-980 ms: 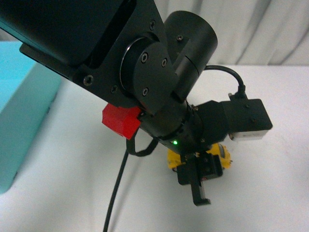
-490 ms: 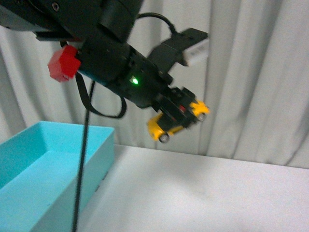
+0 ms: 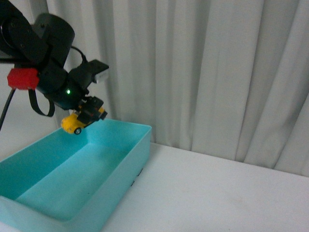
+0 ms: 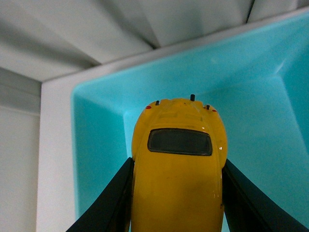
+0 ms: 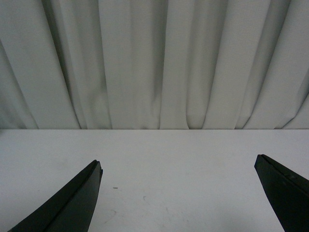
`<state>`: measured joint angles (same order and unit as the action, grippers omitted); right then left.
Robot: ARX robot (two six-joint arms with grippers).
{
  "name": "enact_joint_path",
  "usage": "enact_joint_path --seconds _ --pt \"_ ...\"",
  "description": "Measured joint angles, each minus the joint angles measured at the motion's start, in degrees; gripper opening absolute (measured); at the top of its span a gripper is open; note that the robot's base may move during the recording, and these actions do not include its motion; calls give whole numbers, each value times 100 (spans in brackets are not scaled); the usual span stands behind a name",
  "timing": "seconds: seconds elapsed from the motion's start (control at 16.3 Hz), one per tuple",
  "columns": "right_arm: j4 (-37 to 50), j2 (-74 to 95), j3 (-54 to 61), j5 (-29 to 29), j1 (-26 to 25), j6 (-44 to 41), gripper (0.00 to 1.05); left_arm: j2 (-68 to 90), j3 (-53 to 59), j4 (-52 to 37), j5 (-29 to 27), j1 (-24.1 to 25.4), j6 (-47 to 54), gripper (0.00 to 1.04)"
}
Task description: Wind up and store yellow beetle toy
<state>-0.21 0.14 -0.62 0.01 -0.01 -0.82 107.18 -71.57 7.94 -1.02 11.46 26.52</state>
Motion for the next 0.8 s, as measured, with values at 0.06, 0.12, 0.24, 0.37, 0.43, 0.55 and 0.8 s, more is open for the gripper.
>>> enact_joint_path --seconds 0.06,0.12,0.24,0.37,0.43,0.55,0.8 --pt "0 0 0 0 0 0 98 289 133 -15 -76 87 -151 44" --pt "0 0 0 0 0 0 98 483 197 -129 -120 146 -293 44" --pt "-2 0 0 0 0 0 98 699 227 -315 -212 151 -404 44" --pt "0 0 0 0 0 0 98 916 361 -417 -240 151 -420 44" --pt "0 0 0 0 0 0 98 1005 417 -474 -240 151 -448 44" --pt "0 0 0 0 0 0 98 1182 498 -588 -260 151 -557 44" --pt "-2 0 0 0 0 0 98 1300 540 -682 -254 160 -713 59"
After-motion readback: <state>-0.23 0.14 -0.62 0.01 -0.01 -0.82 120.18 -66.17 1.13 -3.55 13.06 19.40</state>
